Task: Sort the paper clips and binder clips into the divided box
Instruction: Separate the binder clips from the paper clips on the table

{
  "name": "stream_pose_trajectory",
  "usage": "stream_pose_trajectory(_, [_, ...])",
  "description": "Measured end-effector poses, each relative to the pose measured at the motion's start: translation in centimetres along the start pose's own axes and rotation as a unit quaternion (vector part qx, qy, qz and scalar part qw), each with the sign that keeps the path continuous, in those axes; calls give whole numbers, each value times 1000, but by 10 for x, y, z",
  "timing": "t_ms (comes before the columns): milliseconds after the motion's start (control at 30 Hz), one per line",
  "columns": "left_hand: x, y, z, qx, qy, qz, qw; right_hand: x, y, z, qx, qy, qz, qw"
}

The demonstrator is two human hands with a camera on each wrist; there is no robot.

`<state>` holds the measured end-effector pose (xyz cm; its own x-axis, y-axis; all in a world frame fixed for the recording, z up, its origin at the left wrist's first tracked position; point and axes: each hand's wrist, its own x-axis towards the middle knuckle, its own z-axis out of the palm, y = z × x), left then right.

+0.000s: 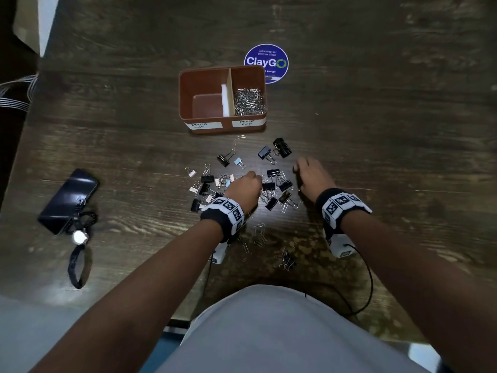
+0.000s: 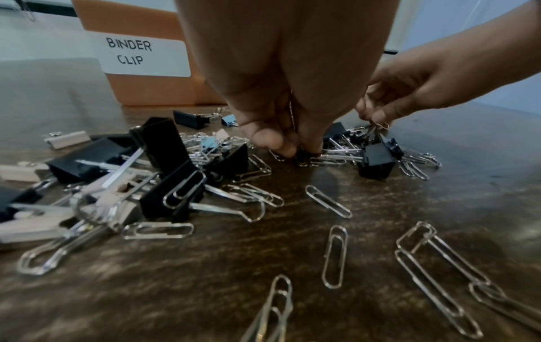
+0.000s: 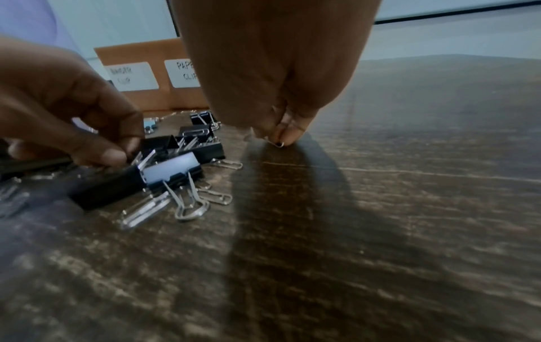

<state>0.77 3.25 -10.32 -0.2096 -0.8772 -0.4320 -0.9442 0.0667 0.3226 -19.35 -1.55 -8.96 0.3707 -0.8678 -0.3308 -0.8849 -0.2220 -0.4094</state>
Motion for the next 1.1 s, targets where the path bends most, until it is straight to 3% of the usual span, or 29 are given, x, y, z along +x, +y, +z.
stream_pose_trajectory(167, [-16,0,0,-14,59,-12,998,6,-12,-6,118,-6,38,992])
stream_pose_trajectory(367, [-32,5,11,10,37,-10,999,18,-23,-2,261,-24,81,962])
stream_pose_trajectory(467, [-31,8,9,15,29,-6,999,21,-25,0,218,-45,79,972])
stream_pose_trajectory(567, [-31,10,8,36,12,8,999,21,-23,6,79,-83,57,992])
stream_pose_trajectory(667, [-31,11,10,71,-2,30,997,15,-21,14,21,-62,33,997])
stream_pose_trajectory(733, [-31,10,9,83,-4,43,996,13,-20,20,11,-49,36,998])
stream_pose_trajectory(933, [-23,-2,-19,47,40,63,996,12,-17,19,78,-82,136,984])
stream_pose_trajectory(1100, [4,-10,-68,-45,38,2,998,10,-8,12,103,-83,160,978])
